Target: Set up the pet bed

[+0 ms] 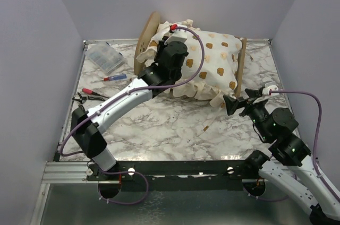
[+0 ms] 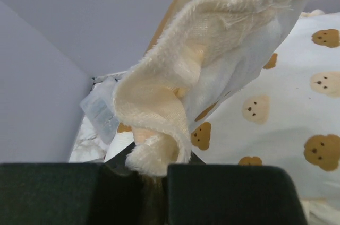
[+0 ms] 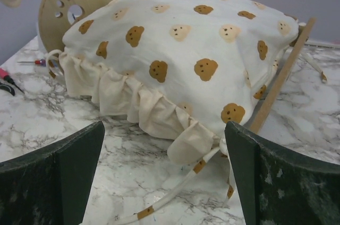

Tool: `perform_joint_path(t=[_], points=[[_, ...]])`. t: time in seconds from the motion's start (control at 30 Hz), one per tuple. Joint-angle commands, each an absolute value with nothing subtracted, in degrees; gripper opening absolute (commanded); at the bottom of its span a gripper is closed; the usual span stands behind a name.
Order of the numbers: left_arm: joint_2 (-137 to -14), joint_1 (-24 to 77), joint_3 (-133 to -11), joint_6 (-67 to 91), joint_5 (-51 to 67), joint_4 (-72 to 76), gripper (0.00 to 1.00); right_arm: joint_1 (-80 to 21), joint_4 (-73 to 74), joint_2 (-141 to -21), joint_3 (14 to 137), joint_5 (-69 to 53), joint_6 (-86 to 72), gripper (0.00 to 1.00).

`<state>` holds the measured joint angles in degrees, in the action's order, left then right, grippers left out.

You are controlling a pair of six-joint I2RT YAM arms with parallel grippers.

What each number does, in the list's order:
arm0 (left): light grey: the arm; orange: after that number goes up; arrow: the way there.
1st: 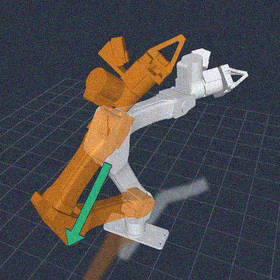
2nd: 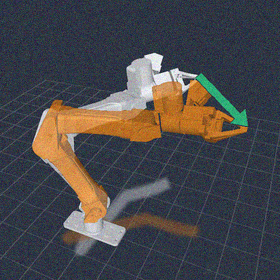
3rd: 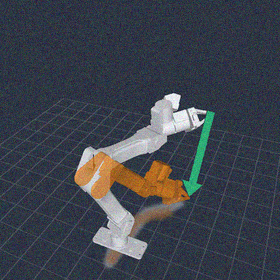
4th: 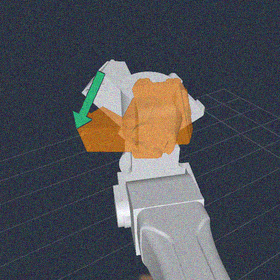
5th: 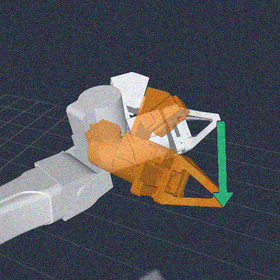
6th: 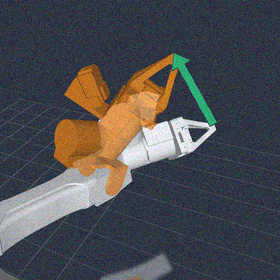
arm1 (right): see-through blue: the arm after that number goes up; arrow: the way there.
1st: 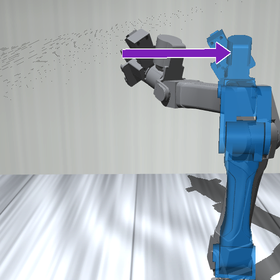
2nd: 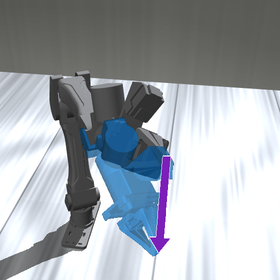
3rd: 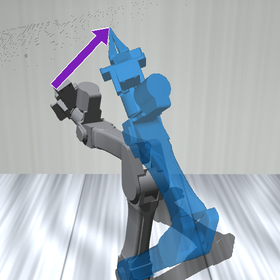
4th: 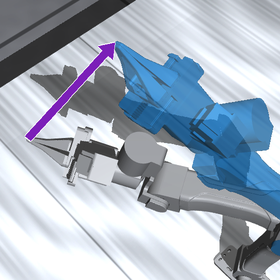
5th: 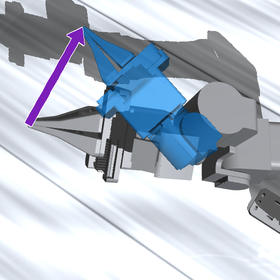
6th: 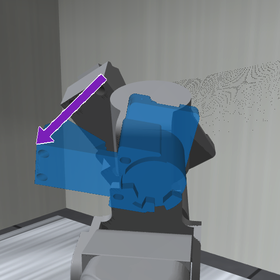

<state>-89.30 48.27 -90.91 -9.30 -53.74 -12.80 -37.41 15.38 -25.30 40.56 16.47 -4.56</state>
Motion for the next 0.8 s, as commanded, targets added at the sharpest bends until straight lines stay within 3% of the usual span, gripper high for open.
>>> perform_joint_path(t=[0.0,0.27,0.6,0.67,0.77], points=[[-95.94,47.6,-95.11,-9.1,-66.64,-0.55,0.0,-37.43,18.16,-24.07,39.51,21.33,-6.63,1.0],[-110.26,45.02,-102.06,-22.38,-66.92,18.65,0.0,-37.44,18.57,-22.94,38.66,21.28,-6.59,1.0],[-121.59,41.42,-105.69,-39.4,-65.43,25.04,0.01,-37.44,19.52,-22.54,38.01,22.61,-7.45,1.0],[-122.53,41.04,-104.57,-40.46,-64.91,25.54,0.06,-37.44,19.97,-22.49,38.06,23.16,-7.66,1.0],[-122.14,41.06,-101.99,-39.93,-63.73,25.37,0.34,-37.44,20.66,-22.25,38.14,23.36,-7.65,1.0]])
